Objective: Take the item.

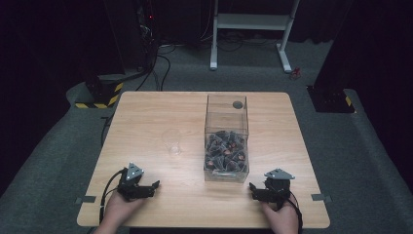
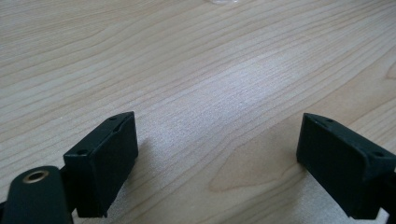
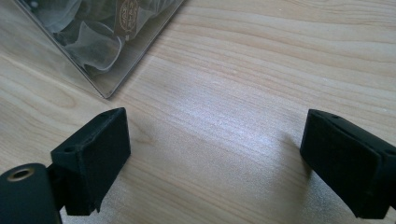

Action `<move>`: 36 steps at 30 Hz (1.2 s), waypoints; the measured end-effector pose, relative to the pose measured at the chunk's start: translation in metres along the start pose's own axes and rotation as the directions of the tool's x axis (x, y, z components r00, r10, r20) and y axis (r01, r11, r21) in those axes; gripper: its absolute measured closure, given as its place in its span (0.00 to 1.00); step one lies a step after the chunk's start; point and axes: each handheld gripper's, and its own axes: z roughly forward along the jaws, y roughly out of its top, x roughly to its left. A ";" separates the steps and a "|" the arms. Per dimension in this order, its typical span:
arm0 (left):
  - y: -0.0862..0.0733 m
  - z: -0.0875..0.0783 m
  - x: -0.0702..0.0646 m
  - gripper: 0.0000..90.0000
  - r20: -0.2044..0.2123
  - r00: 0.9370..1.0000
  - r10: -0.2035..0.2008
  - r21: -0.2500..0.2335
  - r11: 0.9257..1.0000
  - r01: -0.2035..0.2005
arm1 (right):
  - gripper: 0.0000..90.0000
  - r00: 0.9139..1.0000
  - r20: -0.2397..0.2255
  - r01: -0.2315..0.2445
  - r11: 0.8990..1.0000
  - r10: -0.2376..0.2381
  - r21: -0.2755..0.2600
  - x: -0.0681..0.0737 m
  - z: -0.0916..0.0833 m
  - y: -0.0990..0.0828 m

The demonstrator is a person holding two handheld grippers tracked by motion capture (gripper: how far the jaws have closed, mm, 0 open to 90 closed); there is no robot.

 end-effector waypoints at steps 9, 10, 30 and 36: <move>0.000 0.000 0.000 0.14 0.000 1.000 -0.001 0.000 1.000 0.001 | 0.09 1.000 0.000 0.000 1.000 0.000 0.000 0.000 0.000 0.000; 0.000 0.000 0.000 0.14 0.001 1.000 -0.003 0.000 1.000 0.003 | 0.09 1.000 0.000 0.000 1.000 0.000 0.000 0.000 0.000 0.000; -0.001 -0.003 0.003 0.17 0.009 1.000 0.005 0.010 1.000 -0.005 | 0.09 1.000 -0.006 0.006 1.000 -0.006 0.000 -0.001 0.001 0.001; 0.003 -0.004 0.002 0.17 0.008 1.000 0.002 -0.003 1.000 -0.002 | 0.09 1.000 -0.005 0.006 1.000 -0.006 0.000 -0.001 0.001 0.001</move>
